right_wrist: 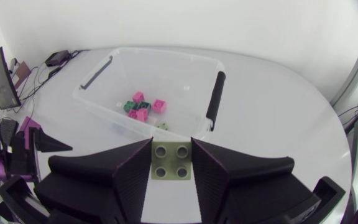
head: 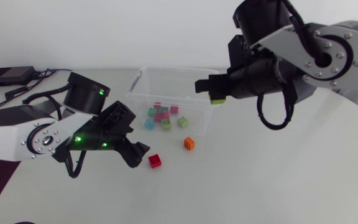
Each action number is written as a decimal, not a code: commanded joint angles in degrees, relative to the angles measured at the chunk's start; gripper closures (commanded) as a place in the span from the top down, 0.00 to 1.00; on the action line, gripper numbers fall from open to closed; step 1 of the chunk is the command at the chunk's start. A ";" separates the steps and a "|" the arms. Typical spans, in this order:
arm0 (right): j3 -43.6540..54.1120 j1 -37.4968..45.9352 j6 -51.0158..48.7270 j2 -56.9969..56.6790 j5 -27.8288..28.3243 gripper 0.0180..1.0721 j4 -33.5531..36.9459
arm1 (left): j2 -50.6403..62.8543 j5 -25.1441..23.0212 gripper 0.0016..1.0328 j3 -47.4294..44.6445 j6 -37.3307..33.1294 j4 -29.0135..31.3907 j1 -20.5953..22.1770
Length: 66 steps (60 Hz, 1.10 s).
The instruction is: Pick up the duplo bricks and place them in the container
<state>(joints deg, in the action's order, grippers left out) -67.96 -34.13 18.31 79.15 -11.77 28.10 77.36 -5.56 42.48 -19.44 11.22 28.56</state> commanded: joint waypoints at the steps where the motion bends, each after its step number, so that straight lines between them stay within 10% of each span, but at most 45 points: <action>1: -2.17 0.73 -1.61 1.79 -0.18 0.25 -1.47 | 3.32 -0.15 0.93 -1.87 -2.88 -1.64 0.71; 31: -4.81 2.58 -8.55 14.80 0.52 0.28 -19.57 | 17.38 -0.06 0.93 1.03 -13.08 -7.97 3.70; 35: -5.69 2.75 -8.37 16.82 -0.18 0.39 -20.63 | 18.70 -0.24 0.93 3.31 -14.84 -5.33 3.35; 40: -5.51 2.40 -8.90 18.14 -2.64 0.98 -22.91 | 20.02 -2.70 0.93 6.74 -17.38 -0.94 2.47; 66: 16.72 -1.38 -13.56 -7.70 -1.68 0.96 -29.59 | 30.57 -3.58 0.78 15.27 -21.87 7.41 2.03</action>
<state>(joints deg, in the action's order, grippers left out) -55.48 -34.79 6.24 75.09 -13.45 -0.69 105.62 -9.15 56.36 -39.29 17.58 31.14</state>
